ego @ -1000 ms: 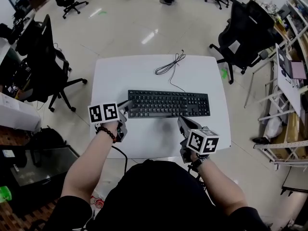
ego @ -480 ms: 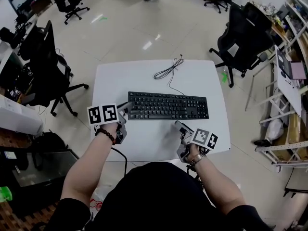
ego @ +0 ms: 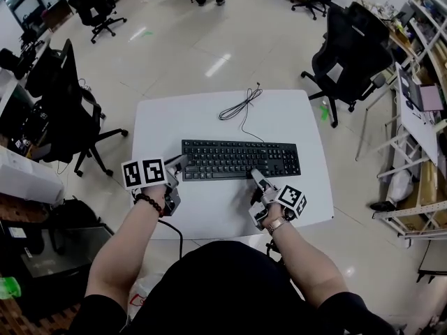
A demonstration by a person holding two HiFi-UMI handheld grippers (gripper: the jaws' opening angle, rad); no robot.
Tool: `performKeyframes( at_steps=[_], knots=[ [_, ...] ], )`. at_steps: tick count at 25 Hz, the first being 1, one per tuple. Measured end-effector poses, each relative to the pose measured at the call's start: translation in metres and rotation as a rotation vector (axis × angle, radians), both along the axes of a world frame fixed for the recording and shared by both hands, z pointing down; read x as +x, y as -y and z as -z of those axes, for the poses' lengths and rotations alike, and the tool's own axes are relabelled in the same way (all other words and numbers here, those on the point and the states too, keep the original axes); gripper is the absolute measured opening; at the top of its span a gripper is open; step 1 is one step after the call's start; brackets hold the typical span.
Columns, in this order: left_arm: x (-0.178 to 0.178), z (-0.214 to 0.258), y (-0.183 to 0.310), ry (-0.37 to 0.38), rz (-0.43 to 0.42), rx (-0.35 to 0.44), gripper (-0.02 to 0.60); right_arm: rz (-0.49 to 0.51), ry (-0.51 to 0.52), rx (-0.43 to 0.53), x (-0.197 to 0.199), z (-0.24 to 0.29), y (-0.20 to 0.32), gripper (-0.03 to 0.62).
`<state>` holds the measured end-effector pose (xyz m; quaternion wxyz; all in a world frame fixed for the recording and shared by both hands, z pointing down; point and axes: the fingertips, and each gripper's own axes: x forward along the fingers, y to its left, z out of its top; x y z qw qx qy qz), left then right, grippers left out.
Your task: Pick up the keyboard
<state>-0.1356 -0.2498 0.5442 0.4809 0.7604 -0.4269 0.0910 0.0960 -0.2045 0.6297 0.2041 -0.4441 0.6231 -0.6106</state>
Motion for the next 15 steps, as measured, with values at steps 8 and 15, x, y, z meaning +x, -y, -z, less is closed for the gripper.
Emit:
performKeyframes(
  at_steps=[8, 15],
  knots=[
    [0.002, 0.001, -0.001, 0.003, -0.021, -0.008, 0.081, -0.114, 0.134, 0.048, 0.015, -0.009, 0.027, 0.218],
    [0.002, -0.007, 0.002, -0.004, -0.017, -0.02, 0.084, -0.139, 0.13, 0.071, 0.022, -0.004, 0.031, 0.129]
  ],
)
